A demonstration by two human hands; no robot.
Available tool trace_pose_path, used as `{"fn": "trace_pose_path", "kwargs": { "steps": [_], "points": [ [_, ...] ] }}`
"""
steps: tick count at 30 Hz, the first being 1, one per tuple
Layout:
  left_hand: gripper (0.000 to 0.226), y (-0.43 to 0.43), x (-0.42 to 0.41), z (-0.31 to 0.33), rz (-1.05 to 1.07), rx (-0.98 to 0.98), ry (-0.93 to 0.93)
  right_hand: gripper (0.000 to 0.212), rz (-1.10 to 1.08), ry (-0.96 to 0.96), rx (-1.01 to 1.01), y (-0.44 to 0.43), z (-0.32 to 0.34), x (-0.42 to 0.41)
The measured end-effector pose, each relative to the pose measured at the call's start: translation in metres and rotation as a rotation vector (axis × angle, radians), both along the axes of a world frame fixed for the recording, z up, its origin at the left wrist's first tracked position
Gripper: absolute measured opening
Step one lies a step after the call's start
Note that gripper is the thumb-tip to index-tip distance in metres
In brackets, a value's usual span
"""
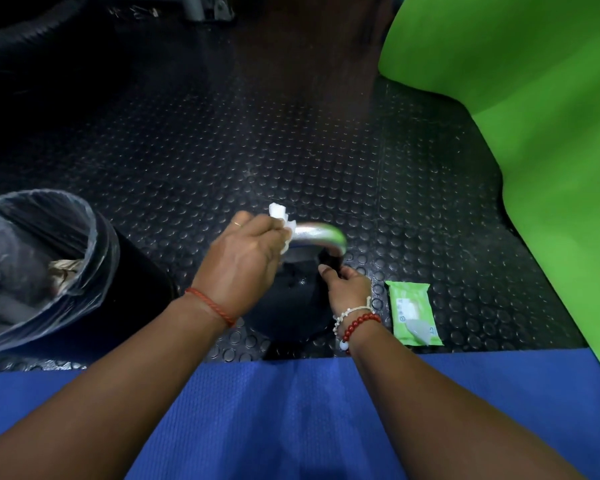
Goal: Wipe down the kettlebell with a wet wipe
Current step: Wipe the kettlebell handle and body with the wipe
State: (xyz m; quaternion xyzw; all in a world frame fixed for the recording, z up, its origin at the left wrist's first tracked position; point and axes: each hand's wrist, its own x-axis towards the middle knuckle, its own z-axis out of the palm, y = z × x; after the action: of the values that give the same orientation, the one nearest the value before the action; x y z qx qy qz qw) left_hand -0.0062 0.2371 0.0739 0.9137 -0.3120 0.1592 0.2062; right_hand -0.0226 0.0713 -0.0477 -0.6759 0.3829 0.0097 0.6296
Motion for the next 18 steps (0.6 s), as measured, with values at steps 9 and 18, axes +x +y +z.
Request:
{"fn": "trace_pose_path", "kwargs": {
  "steps": [9, 18],
  "points": [
    [0.009, -0.003, 0.011, 0.009, 0.061, 0.050, 0.051, 0.025, 0.010, 0.019, -0.017, 0.000, 0.000, 0.000],
    [0.021, -0.005, 0.020, 0.018, 0.150, 0.093, 0.195, 0.027, 0.020, 0.012, -0.035, -0.001, 0.001, 0.000]
  ]
}}
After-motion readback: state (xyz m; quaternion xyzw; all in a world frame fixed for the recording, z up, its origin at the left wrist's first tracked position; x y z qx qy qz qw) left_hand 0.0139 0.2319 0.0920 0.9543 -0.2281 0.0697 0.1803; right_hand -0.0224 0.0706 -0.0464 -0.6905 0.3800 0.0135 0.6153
